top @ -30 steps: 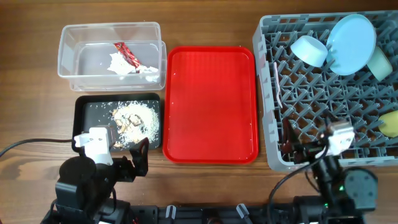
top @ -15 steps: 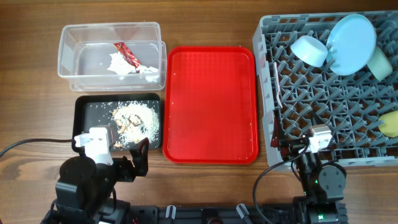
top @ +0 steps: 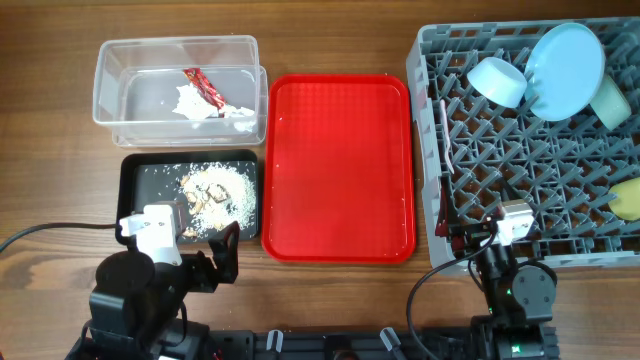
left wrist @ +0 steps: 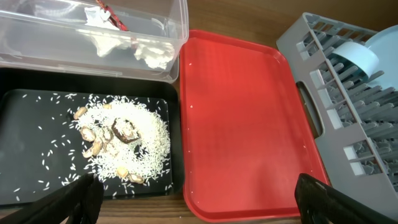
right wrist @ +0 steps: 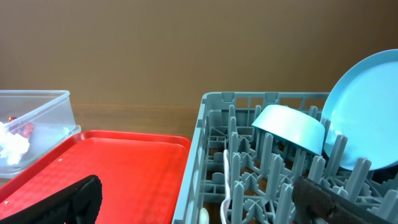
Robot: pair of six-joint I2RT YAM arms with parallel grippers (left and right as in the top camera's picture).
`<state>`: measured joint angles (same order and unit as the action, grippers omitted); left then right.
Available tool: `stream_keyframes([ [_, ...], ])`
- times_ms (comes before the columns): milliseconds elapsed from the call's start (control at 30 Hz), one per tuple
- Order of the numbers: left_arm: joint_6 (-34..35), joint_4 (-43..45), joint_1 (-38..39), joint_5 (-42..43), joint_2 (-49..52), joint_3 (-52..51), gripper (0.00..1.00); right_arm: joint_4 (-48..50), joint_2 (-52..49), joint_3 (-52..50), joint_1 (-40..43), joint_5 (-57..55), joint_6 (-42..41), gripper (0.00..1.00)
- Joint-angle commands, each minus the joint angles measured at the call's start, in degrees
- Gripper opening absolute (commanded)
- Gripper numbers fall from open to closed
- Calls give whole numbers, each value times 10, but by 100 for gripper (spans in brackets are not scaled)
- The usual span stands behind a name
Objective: Sort waste into correct bins and load items into the dishwasher rack
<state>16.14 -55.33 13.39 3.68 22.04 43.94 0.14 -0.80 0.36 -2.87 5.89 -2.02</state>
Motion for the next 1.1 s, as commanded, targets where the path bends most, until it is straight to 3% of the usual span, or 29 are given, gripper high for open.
stream_keyframes([
  [0,-8,-7,-28,-8,-10,-10,100,1,-2,0,-2,-10,5,100],
  [67,-8,21,-51,-8,-35,-41,100,1,-2,0,-2,-10,5,100],
  [200,-7,177,-91,-5,-144,-207,100,1,-2,0,-2,-10,5,100],
  [433,-20,554,-99,-8,-216,-426,100,1,-2,0,-2,-10,5,100],
  [500,-74,551,-99,-3,-219,-436,100,1,-2,0,-2,-10,5,100],
  [533,-64,510,-99,11,-219,-436,100,1,-2,0,-2,-10,5,100],
  [1067,-63,514,-99,14,-216,-436,100,1,-2,0,-2,-10,5,100],
])
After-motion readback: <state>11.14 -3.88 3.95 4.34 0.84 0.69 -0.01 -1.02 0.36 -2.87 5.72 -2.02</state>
